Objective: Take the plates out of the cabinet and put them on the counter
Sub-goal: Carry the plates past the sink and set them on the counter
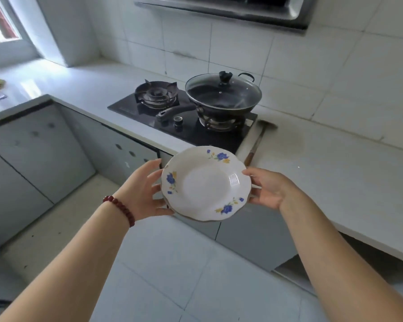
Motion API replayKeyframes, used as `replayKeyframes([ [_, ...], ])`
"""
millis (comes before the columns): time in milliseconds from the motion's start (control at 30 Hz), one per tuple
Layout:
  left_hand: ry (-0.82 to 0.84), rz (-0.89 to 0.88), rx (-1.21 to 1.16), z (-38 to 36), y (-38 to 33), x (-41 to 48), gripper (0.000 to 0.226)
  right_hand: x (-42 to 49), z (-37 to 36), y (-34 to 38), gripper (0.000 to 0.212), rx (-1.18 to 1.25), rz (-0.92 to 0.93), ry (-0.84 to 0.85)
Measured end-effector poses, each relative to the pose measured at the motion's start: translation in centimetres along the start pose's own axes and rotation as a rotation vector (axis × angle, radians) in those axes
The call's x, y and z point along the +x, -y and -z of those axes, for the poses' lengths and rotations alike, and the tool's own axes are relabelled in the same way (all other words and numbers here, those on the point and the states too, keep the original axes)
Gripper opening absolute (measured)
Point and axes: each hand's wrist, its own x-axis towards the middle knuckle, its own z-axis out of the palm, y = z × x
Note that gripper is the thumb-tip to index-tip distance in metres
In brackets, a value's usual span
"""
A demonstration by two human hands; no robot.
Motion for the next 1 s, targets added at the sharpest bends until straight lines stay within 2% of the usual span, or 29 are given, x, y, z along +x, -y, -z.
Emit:
replayKeyframes([
  [200,-0.107,-0.041,-0.125,7.5,-3.2,0.3,0.041,4.9,-9.2,1.8,0.021,-0.139,-0.019,0.134],
  [367,-0.233,-0.072,-0.261,12.3,-6.5,1.2,0.05,9.7,-16.2,4.4,0.012,-0.208,-0.022,0.25],
  [567,-0.398,-0.168,-0.404,16.7,-11.3,1.5,0.056,15.1,-25.5,8.7,0.021,-0.307,-0.015,0.441],
  [700,-0.483,-0.243,-0.465,19.7,-13.8,1.2,0.058,18.0,-31.8,10.6,0.018,-0.37,-0.016,0.551],
  [1000,-0.642,-0.334,-0.64,29.3,-16.9,-1.6,0.056,21.5,-48.2,10.8,0.026,-0.534,-0.059,0.727],
])
